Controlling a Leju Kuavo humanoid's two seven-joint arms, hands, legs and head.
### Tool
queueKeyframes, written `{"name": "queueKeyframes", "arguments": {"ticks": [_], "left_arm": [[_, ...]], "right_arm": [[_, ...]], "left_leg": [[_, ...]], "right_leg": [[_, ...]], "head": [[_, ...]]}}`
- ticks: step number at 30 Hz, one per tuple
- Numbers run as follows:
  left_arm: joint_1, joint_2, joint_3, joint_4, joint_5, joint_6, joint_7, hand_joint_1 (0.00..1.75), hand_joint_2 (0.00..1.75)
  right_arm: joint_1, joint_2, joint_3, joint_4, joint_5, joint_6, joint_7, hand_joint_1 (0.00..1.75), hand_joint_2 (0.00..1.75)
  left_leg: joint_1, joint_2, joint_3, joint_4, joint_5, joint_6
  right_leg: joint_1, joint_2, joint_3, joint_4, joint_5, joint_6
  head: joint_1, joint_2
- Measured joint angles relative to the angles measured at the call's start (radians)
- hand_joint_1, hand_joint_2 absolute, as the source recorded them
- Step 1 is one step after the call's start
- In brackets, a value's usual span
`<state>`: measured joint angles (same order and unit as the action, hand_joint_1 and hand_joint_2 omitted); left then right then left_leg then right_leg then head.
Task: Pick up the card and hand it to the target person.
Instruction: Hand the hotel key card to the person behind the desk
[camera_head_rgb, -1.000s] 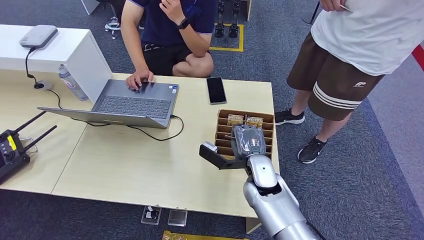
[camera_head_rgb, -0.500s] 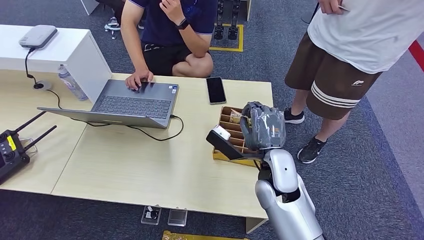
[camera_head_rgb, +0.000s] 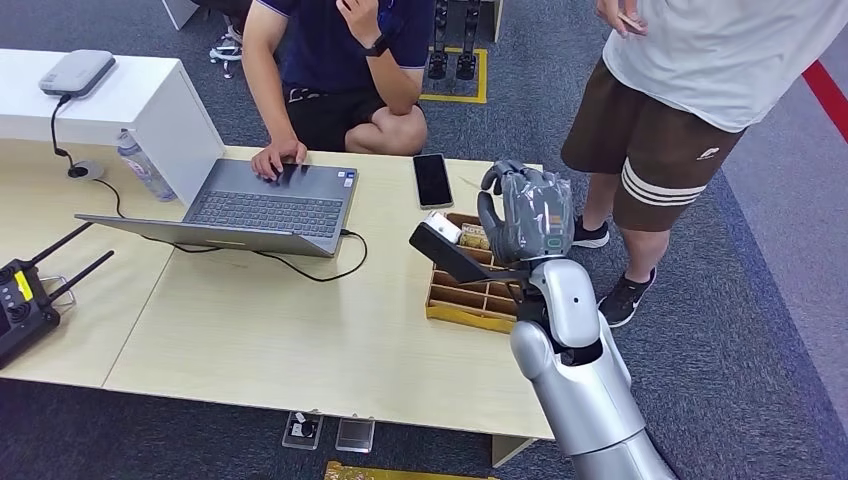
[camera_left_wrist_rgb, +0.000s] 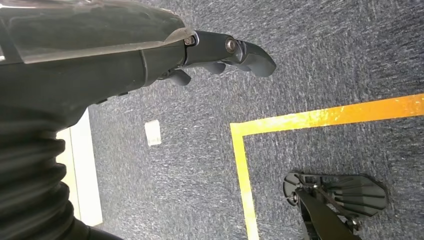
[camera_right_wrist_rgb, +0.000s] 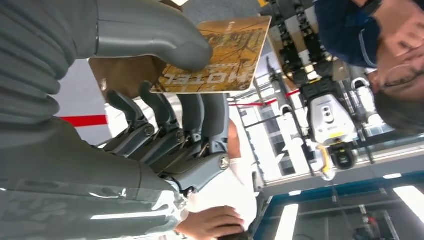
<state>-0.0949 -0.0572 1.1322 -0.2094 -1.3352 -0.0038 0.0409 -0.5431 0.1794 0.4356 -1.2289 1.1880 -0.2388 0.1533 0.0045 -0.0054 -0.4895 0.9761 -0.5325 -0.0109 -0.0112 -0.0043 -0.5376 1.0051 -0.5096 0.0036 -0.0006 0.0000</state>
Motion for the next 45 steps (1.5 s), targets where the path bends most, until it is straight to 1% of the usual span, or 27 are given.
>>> {"name": "queueKeyframes", "arguments": {"ticks": [9, 17, 25, 37, 40, 41, 42, 43, 44, 45], "left_arm": [[-0.002, 0.000, 0.000, 0.000, 0.003, -0.008, 0.007, 0.00, 1.75], [-0.003, 0.000, 0.000, 0.000, 0.001, -0.013, 0.003, 0.00, 1.75], [-0.003, 0.002, 0.002, 0.000, 0.007, -0.062, 0.002, 0.00, 1.75], [-0.004, 0.007, 0.009, 0.000, 0.019, -0.089, 0.002, 0.00, 1.75], [-0.004, 0.007, 0.013, 0.000, 0.018, -0.095, 0.003, 0.00, 1.75], [-0.004, 0.007, 0.013, 0.000, 0.018, -0.096, 0.003, 0.00, 1.75], [-0.004, 0.007, 0.013, 0.000, 0.018, -0.096, 0.004, 0.00, 1.75], [-0.004, 0.007, 0.014, 0.000, 0.018, -0.096, 0.006, 0.00, 1.75], [-0.004, 0.007, 0.014, 0.000, 0.018, -0.096, 0.007, 0.00, 1.75], [-0.004, 0.007, 0.014, 0.000, 0.018, -0.096, 0.007, 0.00, 1.75]], "right_arm": [[-0.041, 0.031, 0.000, 0.072, 0.008, -0.005, 0.011, 1.57, 1.75], [-0.046, 0.034, -0.001, 0.093, 0.015, -0.005, 0.016, 1.57, 1.75], [-0.046, 0.039, -0.007, 0.096, 0.032, 0.005, 0.018, 1.57, 1.75], [-0.046, 0.046, -0.017, 0.100, 0.043, 0.020, 0.019, 1.57, 1.75], [-0.046, 0.047, -0.017, 0.103, 0.046, 0.020, 0.017, 1.20, 1.75], [-0.046, 0.048, -0.017, 0.103, 0.046, 0.020, 0.016, 1.02, 1.75], [-0.046, 0.049, -0.017, 0.103, 0.046, 0.020, 0.016, 0.96, 1.75], [-0.046, 0.050, -0.017, 0.104, 0.046, 0.020, 0.015, 0.73, 1.75], [-0.046, 0.051, -0.017, 0.104, 0.047, 0.020, 0.014, 0.47, 1.75], [-0.046, 0.052, -0.017, 0.104, 0.047, 0.020, 0.014, 0.26, 1.75]], "left_leg": [[0.000, 0.000, 0.000, 0.000, 0.000, 0.000], [0.000, 0.000, 0.000, 0.000, 0.000, 0.000], [0.000, 0.000, 0.000, 0.000, 0.000, 0.000], [0.000, 0.000, -0.001, 0.000, 0.000, 0.000], [0.000, 0.000, -0.001, 0.000, 0.000, 0.000], [0.000, 0.000, -0.001, 0.000, 0.000, 0.000], [0.000, 0.000, -0.001, 0.000, 0.000, 0.000], [0.000, 0.000, -0.001, 0.000, 0.000, 0.000], [0.000, 0.000, -0.001, 0.000, 0.000, 0.000], [0.000, 0.000, -0.001, 0.000, 0.000, 0.000]], "right_leg": [[0.000, 0.000, 0.000, 0.000, 0.000, 0.000], [0.000, 0.000, 0.000, 0.000, 0.000, 0.000], [0.000, 0.000, 0.000, 0.000, 0.000, 0.000], [0.000, 0.000, 0.000, 0.000, 0.000, 0.000], [0.000, 0.000, -0.001, 0.000, 0.000, 0.000], [0.000, 0.000, -0.001, 0.000, 0.000, 0.000], [0.000, 0.000, -0.001, 0.000, 0.000, 0.000], [0.000, 0.000, -0.001, 0.000, 0.000, 0.000], [0.000, 0.000, -0.001, 0.000, 0.000, 0.000], [0.000, 0.000, -0.001, 0.000, 0.000, 0.000]], "head": [[0.000, 0.000], [0.000, 0.000], [0.000, 0.000], [0.000, 0.000], [0.000, 0.000], [0.000, 0.000], [0.000, 0.000], [0.000, 0.000], [0.000, 0.000], [0.000, 0.000]]}}
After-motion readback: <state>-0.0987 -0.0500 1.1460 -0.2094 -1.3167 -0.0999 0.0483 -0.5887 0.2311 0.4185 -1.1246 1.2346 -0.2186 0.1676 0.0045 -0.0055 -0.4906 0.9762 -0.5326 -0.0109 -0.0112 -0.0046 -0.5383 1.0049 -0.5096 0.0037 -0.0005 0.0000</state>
